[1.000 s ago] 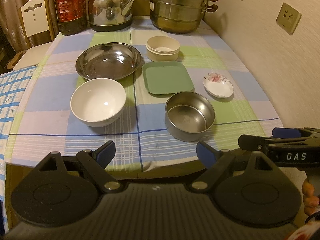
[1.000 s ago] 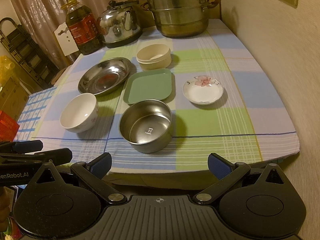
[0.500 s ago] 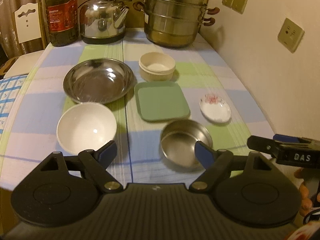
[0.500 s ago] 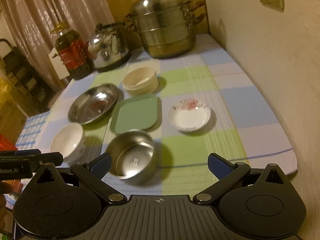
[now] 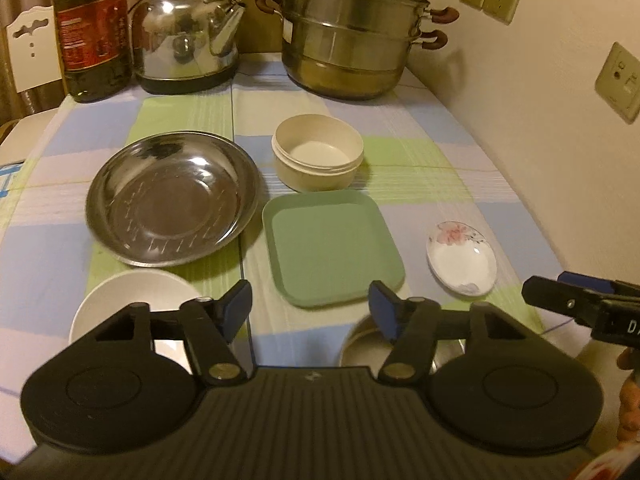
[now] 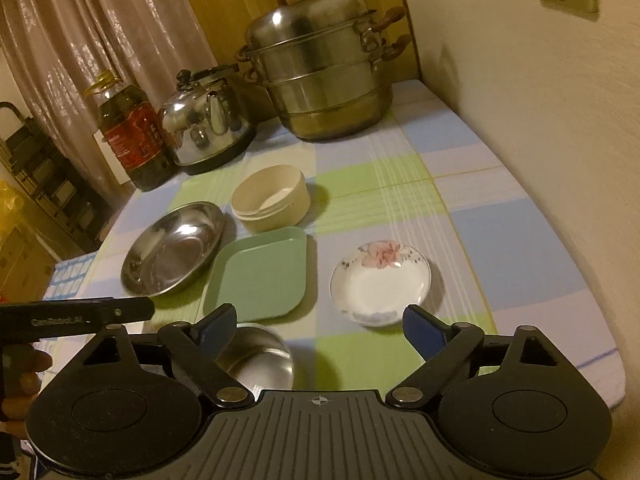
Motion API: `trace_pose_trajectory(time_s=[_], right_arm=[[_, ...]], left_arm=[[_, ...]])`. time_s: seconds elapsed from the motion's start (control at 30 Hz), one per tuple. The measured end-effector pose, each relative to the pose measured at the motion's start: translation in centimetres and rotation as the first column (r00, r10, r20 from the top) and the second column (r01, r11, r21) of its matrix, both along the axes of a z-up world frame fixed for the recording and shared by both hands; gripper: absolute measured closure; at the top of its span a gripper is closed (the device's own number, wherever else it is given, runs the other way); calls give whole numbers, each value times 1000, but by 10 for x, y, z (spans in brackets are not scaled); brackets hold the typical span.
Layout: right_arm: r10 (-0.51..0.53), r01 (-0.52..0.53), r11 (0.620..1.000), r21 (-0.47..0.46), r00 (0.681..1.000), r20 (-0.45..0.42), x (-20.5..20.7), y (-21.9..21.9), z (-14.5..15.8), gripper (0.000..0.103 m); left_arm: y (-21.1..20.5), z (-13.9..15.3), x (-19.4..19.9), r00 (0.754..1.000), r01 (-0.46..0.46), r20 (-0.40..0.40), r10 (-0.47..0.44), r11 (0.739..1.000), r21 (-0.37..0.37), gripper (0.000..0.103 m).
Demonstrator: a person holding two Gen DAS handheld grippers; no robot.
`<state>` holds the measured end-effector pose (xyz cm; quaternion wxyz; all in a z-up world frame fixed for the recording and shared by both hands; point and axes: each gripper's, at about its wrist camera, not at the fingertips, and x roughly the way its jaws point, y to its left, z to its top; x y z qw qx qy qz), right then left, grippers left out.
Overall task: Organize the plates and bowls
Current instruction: 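Move the left gripper forward to the square green plate's rim, then close the left gripper on the green plate's rim and lift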
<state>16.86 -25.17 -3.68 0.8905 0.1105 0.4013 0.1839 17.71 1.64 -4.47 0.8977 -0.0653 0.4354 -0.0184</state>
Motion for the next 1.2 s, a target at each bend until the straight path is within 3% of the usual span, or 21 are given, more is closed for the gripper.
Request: trace_pose_trajectory(time_s=[0.07,0.27,0.6,1.2], right_arm=[[6,-6,1000,13,1000,-5,11,2,-4,25],[14,-13,1000,13,999,-35,43,15,-17,40],[45,-45,999,2,993,-106,86,40,-47,55],[98,-115,990,-82,978,-187,137,82,-85,78]], left_arm=[[3,-7,12,1000,5,-16,-5,1000,-4,50],[13,-26,41,997,15,-75,-17,1000,-21,59],[23,-52,80,988,9,-155,-17,999,-51,76],[36,-84,117,968,-19,-249,2,998,-67,90]])
